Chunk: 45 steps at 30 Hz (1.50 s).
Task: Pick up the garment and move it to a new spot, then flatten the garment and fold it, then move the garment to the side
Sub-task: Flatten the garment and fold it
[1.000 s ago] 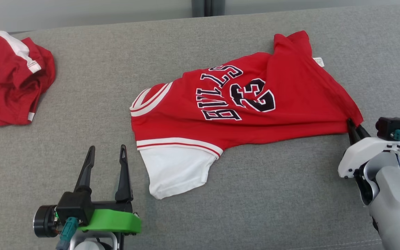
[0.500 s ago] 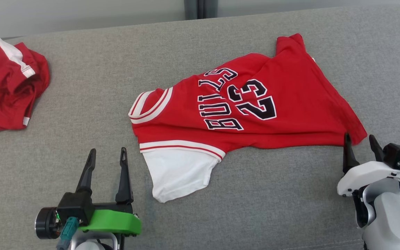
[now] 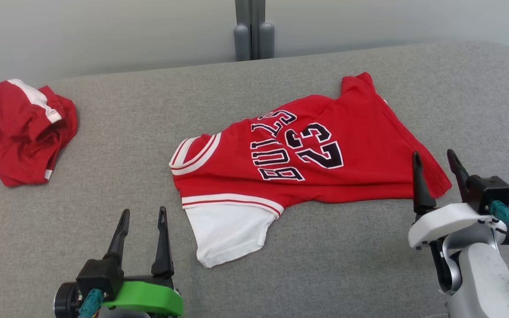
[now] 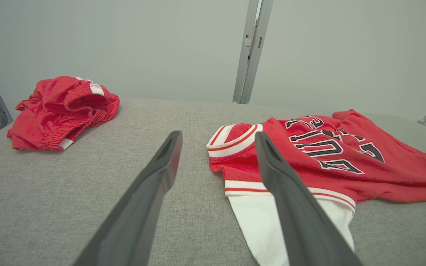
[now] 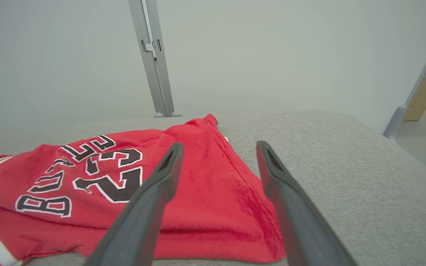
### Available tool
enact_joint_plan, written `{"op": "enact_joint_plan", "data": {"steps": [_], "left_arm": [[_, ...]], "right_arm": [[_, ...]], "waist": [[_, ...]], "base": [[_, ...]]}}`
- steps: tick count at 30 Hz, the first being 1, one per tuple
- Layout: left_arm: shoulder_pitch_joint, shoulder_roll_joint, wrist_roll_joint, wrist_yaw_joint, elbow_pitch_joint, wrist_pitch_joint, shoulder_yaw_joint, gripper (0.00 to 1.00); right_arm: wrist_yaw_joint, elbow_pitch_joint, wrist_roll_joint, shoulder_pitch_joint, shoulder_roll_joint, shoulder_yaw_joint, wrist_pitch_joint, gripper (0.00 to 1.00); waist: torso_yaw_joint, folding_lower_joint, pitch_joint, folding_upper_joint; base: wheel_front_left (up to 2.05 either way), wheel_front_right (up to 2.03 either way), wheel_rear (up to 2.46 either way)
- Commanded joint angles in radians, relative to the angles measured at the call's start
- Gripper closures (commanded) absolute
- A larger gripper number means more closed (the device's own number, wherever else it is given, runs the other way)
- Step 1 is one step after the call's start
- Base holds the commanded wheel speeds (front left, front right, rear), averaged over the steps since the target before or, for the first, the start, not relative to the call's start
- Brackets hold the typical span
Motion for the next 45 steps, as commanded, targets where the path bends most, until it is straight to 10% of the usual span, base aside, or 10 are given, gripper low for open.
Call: {"op": "enact_joint_plan", "data": {"steps": [1, 29, 45], "left_arm": [[0.021, -0.002, -0.002, -0.008, 0.007, -0.001, 0.008, 0.00], [0.112, -0.032, 0.032, -0.038, 0.044, -0.001, 0.063, 0.00], [0.001, -0.037, -0.151, -0.084, 0.247, 0.249, -0.106, 0.00]], "right_arm": [[-0.002, -0.008, 0.009, 0.024, 0.000, 0.019, 0.003, 0.00], [-0.002, 0.000, 0.098, 0.108, 0.000, 0.149, -0.017, 0.00], [-0.002, -0.004, 0.072, 0.068, 0.000, 0.122, -0.006, 0.00]], "waist": [[0.004, 0.0000, -0.039, 0.0000], [0.024, 0.0000, -0.101, 0.0000], [-0.033, 0.0000, -0.019, 0.0000]], "base": [[0.00, 0.00, 0.00], [0.00, 0.00, 0.00], [0.00, 0.00, 0.00]]}}
